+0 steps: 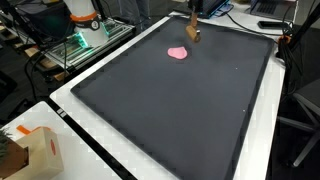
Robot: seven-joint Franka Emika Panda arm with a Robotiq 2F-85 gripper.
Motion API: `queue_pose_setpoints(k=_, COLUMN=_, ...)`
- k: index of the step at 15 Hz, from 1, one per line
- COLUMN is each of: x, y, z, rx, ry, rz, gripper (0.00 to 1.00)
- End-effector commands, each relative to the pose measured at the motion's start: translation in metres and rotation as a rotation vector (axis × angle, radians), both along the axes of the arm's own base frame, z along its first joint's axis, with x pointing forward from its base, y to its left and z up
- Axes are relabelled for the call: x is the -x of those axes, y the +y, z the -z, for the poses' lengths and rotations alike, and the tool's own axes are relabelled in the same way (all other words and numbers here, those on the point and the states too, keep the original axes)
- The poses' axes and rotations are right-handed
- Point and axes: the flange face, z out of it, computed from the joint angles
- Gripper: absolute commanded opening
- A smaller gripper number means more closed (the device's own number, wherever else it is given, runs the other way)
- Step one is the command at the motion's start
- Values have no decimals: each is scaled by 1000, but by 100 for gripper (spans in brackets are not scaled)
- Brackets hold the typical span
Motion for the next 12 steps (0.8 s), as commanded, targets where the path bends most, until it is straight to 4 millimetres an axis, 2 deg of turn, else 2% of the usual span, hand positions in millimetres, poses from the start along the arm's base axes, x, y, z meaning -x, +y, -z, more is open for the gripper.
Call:
queue_pose_setpoints(k=1, x=-4, y=0, z=6, rx=55, ry=-4, rz=-188, gripper=23)
queue_pose_setpoints(k=8, x=-10, y=-3, z=19, rx=121, ry=-46, rz=-522, gripper=23)
queue_pose_setpoints(k=12, x=-15, y=-8, z=26, rx=127, ry=-19, rz=-573, gripper=23)
